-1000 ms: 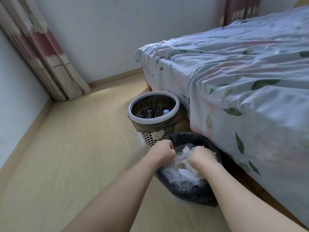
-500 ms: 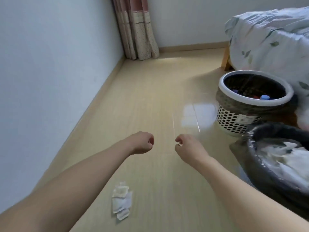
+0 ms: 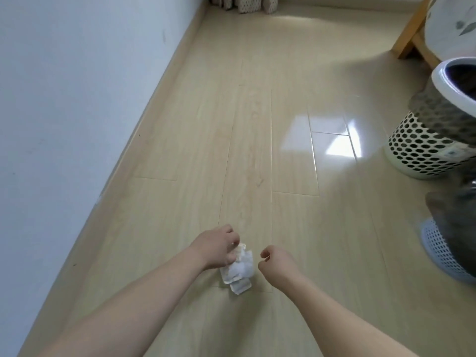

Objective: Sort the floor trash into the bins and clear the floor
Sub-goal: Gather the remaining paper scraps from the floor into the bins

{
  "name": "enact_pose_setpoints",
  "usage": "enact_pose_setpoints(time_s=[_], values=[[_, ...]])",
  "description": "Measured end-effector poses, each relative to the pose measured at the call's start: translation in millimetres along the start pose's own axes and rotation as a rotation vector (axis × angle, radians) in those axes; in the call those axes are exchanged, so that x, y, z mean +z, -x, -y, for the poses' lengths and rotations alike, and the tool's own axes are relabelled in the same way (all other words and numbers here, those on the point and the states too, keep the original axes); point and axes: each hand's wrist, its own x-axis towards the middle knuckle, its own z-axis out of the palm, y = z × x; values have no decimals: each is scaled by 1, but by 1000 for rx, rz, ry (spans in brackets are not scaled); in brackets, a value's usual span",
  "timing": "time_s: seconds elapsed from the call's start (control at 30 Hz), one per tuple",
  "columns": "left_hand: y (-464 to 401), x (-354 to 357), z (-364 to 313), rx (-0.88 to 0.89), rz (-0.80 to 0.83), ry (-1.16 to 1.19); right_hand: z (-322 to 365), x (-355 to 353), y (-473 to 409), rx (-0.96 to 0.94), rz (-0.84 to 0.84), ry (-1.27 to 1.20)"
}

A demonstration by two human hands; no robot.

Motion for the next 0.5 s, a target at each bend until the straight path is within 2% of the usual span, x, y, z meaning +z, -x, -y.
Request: enact_pose_setpoints(time_s=[0.1, 0.27, 0.4, 0.5], values=[[-7, 5, 3, 40, -12, -34, -1, 9, -5, 74, -2, -59], [-5, 9, 14, 33, -38, 149, 8, 25, -14, 105, -29, -107], [10, 2, 33, -71, -129, 407, 17, 34, -13, 100, -43, -100], [19, 0, 51, -182, -223, 418, 23, 34, -11, 25, -185, 3]])
